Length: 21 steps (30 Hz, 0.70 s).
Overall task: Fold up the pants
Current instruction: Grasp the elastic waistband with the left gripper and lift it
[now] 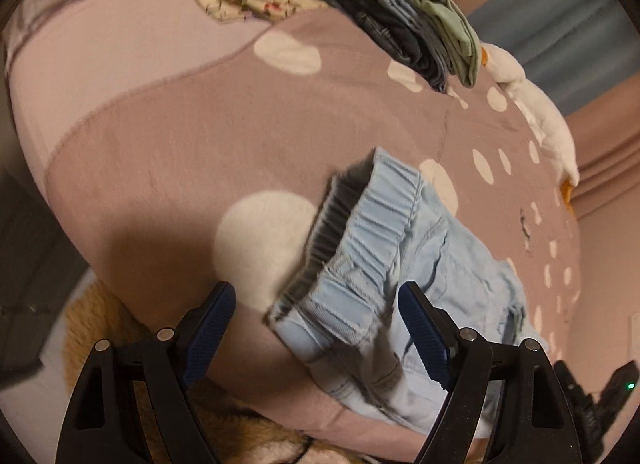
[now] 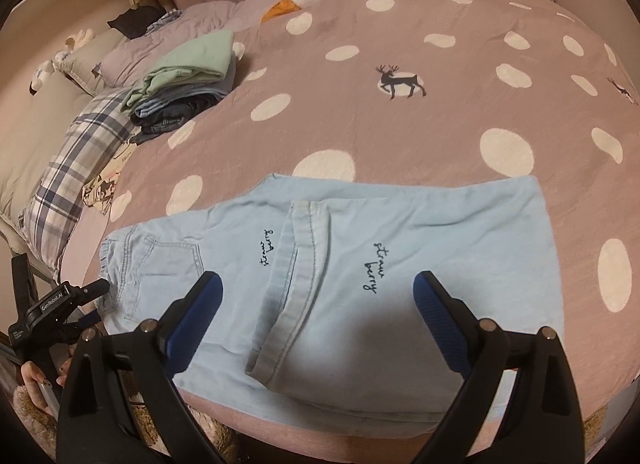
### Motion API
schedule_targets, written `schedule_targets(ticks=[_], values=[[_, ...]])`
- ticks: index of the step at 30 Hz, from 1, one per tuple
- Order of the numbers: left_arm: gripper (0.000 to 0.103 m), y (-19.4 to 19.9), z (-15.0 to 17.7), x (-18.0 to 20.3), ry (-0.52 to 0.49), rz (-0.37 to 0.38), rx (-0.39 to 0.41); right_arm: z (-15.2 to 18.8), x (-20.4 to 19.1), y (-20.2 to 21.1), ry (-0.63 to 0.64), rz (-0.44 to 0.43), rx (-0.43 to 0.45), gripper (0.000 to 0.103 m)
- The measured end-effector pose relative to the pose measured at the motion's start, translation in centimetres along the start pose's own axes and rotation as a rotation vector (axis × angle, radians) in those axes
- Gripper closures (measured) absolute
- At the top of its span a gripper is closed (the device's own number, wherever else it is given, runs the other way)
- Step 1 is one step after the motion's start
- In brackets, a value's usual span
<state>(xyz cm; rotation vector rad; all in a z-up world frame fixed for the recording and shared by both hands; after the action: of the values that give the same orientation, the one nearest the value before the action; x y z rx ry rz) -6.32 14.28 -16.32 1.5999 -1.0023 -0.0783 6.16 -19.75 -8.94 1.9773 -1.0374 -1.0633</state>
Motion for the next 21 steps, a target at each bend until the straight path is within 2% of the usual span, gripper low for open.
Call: schedule_targets(ticks=[4, 7, 9, 12, 16, 21], values=[[0.02, -0.2, 0.1, 0.3, 0.011, 0.024, 0.009, 0.4, 0.2, -0.4, -0.009, 0.0, -0.018, 0.007], [0.025, -0.6, 0.8, 1.0, 0.032, 0.104, -0.027, 0.6, 0.3, -0.7, -0.016, -0.006, -0.028, 0.007], [0.026, -0.8, 1.1, 1.2, 0.029, 0.095, -0.023, 0.7, 0.4, -0.9, -0.021, -0.007, -0.034, 0.007], [0.042, -1.0, 0.7, 1.0, 0.051, 0.091, -0.006, 0.8, 0.4, -1.3, -0.03, -0.014, -0.044, 0.007], [0.05, -1.5, 0.0, 0.4, 0.138, 0.153, 0.019, 1.1, 0.4, -1.9, -0.024, -0.021, -0.065, 0.007], [0.064, -1.3, 0.0, 1.3, 0.118, 0.133, 0.054, 1.2, 1.6, -3.3, -0.031, 0.02, -0.123, 0.007]])
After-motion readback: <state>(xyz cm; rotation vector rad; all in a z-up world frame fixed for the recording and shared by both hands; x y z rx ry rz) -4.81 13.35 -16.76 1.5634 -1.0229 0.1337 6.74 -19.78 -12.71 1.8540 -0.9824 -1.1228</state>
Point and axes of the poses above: each gripper's, at about its wrist camera, not at the fingertips, and y roughly against the way its jaws point, x to its right, z to its underside, the point moved 8 cm from there along -y, roughly the way its jaws point
